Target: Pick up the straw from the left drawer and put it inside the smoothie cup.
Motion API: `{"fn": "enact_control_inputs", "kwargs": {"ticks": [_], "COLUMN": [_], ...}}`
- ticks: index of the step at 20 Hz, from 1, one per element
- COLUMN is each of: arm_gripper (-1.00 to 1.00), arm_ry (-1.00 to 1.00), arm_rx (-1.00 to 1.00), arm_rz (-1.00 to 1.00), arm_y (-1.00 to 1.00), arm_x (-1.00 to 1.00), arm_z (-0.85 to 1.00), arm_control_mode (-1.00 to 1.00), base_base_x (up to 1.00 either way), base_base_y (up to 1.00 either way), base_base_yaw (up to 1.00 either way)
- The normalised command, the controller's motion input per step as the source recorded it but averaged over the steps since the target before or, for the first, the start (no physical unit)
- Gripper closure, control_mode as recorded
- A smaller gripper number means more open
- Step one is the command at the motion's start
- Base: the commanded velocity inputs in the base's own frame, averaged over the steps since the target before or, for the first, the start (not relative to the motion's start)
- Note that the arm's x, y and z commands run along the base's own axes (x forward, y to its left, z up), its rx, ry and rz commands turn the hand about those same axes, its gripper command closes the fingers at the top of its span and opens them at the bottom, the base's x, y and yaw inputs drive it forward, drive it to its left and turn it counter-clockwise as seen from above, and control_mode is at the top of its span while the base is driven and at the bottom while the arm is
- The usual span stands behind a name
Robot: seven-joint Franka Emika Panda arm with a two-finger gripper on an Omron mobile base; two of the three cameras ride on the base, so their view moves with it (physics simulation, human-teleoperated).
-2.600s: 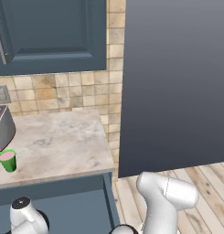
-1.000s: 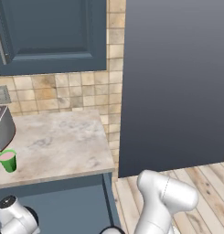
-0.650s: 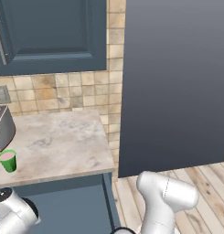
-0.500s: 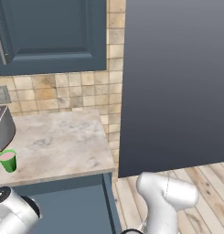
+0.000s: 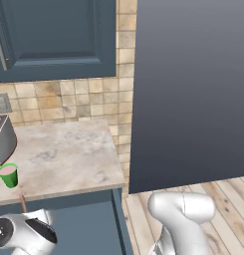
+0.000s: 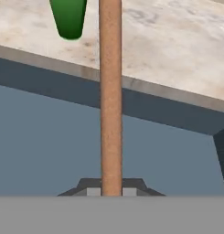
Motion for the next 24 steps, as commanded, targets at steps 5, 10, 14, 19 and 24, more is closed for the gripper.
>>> {"fn": "enact_control_inputs", "kwargs": {"ticks": [5,10,14,19,24], "arm_gripper": [1.00,1.00,1.00,1.00,1.00], "arm_ry": [-0.43,-0.36,-0.23,-0.06,0.00], "arm_rx": [0.00,0.00,0.00,0.00,0.00], "arm_rz": [0.00,0.00,0.00,0.00,0.00], "arm_y": [-0.36,-0.38,-0.29,-0.07,-0.08], "arm_x": [0.00,0.00,0.04,0.20,0.37], "arm_z": [1.00,1.00,0.76,0.59,0.33], "arm_control_mode": [-1.00,-1.00,-1.00,-1.00,-1.00], "base_base_x": [0.00,0.00,0.00,0.00,0.00], "base_base_y": [0.00,0.00,0.00,0.00,0.00], "base_base_yaw": [0.00,0.00,0.00,0.00,0.00]}}
